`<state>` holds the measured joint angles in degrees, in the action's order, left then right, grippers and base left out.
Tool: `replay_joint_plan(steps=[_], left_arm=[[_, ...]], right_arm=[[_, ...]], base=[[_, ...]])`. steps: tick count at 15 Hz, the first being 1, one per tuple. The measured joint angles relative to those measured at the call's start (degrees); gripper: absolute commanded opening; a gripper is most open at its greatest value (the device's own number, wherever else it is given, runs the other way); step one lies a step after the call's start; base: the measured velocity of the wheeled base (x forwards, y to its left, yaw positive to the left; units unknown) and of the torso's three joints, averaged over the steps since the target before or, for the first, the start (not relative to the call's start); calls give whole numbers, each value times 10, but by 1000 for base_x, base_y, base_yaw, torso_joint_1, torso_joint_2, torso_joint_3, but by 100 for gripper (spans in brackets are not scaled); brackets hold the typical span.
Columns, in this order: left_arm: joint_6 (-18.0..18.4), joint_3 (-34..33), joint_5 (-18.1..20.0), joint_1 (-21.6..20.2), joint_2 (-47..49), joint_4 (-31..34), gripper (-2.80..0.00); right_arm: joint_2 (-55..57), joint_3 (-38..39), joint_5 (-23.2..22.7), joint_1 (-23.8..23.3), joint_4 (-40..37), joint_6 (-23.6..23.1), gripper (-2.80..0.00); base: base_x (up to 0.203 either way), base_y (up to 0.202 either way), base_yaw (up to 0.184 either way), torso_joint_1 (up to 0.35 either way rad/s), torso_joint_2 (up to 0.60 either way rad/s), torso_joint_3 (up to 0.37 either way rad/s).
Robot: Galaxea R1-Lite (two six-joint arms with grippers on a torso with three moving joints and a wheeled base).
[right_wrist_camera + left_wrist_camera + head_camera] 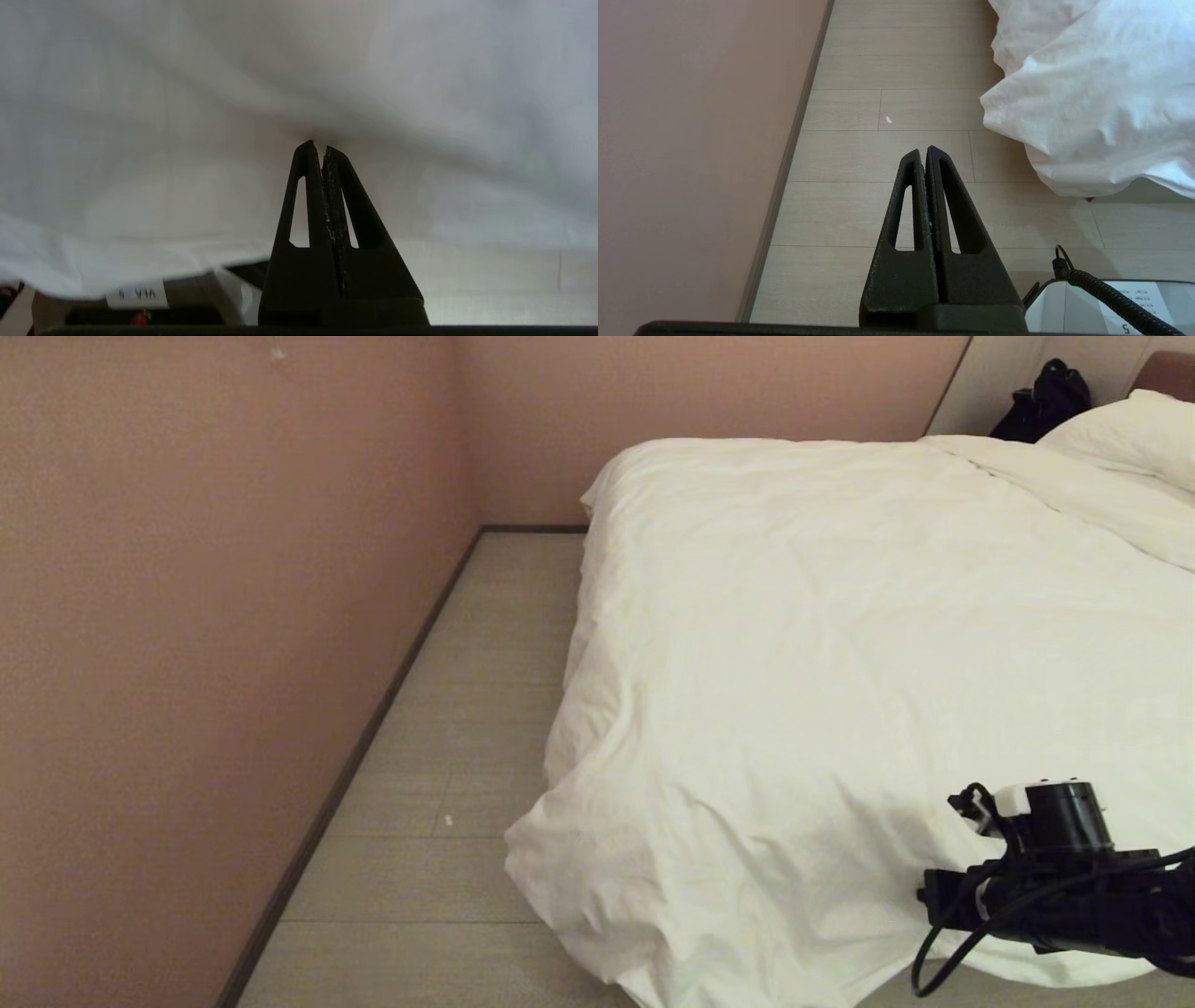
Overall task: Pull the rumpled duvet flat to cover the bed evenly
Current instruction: Flatten the corners of the folded blanket
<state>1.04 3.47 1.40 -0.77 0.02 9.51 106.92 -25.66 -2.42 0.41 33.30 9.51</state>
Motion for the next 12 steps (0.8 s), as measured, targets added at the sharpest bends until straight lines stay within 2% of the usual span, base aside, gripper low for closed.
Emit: replay_joint_plan(steps=[5, 12], left_arm=[[0, 0, 0, 0, 0, 0, -280], [0, 0, 0, 0, 0, 0, -280]], right_arm=[[14, 6, -1, 1, 82, 0, -280], [27, 49, -5, 22, 103, 1, -280]], base=[[0, 0, 0, 0, 0, 0], [0, 0, 0, 0, 0, 0]])
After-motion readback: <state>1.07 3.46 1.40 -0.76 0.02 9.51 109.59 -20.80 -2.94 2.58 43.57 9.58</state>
